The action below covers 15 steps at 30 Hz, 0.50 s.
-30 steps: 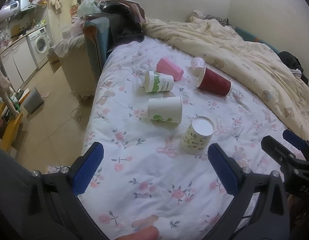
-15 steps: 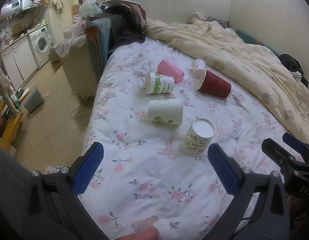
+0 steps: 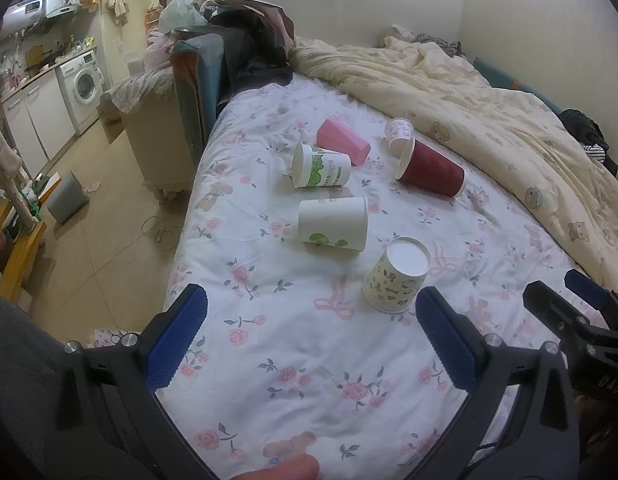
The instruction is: Flip cup upside down
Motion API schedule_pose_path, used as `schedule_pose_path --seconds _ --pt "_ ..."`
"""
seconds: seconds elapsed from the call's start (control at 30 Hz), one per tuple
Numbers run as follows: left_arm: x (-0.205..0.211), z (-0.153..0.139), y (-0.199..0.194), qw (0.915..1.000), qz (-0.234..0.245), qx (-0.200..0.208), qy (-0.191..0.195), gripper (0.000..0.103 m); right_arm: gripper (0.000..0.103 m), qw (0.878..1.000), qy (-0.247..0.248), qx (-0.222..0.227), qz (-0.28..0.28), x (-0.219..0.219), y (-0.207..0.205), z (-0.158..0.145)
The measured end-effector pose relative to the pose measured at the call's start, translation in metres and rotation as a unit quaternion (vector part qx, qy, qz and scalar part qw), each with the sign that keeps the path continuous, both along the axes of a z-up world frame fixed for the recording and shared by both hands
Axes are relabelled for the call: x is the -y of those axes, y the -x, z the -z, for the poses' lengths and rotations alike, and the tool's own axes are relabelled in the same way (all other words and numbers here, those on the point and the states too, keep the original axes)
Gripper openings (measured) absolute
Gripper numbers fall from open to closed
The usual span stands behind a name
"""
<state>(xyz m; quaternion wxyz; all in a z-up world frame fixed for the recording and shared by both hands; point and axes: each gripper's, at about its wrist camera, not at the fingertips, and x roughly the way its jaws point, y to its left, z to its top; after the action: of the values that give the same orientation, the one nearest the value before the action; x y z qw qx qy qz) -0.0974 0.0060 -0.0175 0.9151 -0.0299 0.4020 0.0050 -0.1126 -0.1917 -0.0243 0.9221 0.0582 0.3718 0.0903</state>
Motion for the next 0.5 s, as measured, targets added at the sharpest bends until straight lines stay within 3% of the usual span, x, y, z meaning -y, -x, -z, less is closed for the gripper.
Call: schedule_pose_path --seconds 0.5 --pt "0.0011 0.003 -0.0028 1.0 -0.002 -0.008 -0.001 0.103 0.102 1.0 -0.006 -0.002 -0.001 -0.002 0.0018 0.0015"
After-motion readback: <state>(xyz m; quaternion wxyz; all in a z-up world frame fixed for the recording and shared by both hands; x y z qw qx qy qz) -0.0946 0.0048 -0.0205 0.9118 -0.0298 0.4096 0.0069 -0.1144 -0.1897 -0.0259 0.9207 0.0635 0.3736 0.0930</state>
